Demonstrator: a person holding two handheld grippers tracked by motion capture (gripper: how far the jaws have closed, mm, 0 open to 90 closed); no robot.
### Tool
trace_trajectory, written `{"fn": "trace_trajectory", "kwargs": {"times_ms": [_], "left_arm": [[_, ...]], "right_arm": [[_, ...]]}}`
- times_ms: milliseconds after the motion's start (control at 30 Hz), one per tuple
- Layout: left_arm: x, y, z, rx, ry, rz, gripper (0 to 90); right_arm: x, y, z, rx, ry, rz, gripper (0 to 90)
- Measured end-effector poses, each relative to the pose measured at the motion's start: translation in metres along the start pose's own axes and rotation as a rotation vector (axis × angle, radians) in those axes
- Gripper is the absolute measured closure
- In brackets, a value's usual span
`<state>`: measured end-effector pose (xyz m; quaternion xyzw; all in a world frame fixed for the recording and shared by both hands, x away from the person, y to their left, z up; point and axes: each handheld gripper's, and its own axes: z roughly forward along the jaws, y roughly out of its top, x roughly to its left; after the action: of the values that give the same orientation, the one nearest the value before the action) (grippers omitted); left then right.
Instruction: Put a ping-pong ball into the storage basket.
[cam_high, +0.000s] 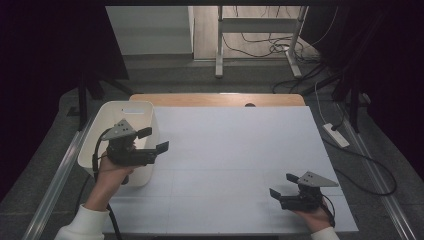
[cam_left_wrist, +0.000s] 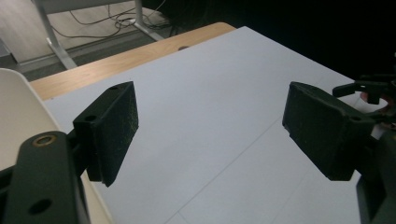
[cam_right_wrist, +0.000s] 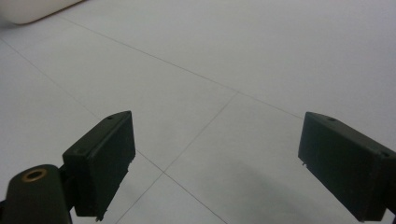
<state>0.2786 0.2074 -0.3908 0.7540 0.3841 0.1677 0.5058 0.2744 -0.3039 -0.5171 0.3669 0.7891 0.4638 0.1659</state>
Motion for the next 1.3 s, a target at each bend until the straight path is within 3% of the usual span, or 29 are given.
{"fn": "trace_trajectory", "kwargs": {"times_ms": [900,1300], "left_arm": [[-0.041,-0.032,0.011,0.017,-0.128,0.037,19.9],[-0.058,-0.056,0.017,0.047,-0.123,0.087,20.1]], "right_arm": [[0.002,0.001,0.0,0.002,-0.003,0.001,10.9],[0.003,0.001,0.001,0.007,0.001,0.0,10.9]]}}
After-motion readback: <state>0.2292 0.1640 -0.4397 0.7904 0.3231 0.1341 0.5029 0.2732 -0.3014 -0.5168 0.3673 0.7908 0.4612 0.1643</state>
